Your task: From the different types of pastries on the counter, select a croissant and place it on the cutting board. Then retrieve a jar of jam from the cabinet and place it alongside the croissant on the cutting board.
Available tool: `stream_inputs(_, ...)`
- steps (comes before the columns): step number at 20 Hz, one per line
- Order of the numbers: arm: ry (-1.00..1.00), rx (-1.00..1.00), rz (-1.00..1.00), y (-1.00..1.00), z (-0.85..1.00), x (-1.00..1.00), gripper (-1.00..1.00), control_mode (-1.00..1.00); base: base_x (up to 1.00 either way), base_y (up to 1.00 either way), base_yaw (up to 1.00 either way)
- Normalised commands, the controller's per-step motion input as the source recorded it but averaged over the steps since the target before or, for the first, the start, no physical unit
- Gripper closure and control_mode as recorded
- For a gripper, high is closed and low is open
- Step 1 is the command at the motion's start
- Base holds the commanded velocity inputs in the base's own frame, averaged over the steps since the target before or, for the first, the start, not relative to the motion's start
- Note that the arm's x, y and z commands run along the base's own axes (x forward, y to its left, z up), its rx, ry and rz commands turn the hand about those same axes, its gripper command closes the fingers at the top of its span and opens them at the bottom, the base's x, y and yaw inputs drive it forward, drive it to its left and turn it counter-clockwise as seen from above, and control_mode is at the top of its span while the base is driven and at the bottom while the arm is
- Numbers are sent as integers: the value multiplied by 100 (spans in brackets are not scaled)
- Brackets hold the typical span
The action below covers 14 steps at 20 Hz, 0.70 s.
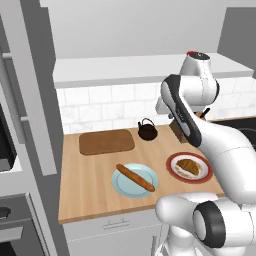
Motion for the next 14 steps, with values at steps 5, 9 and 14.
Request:
stream_inputs(5, 0, 0, 1, -23, 0, -3, -100, -100, 0, 0, 0)
stream_inputs(9, 0, 0, 6, -76, 0, -5, -100, -100, 0, 0, 0)
stream_inputs(14, 0, 0, 1, -53, -3, -15, -100, -100, 0, 0, 0)
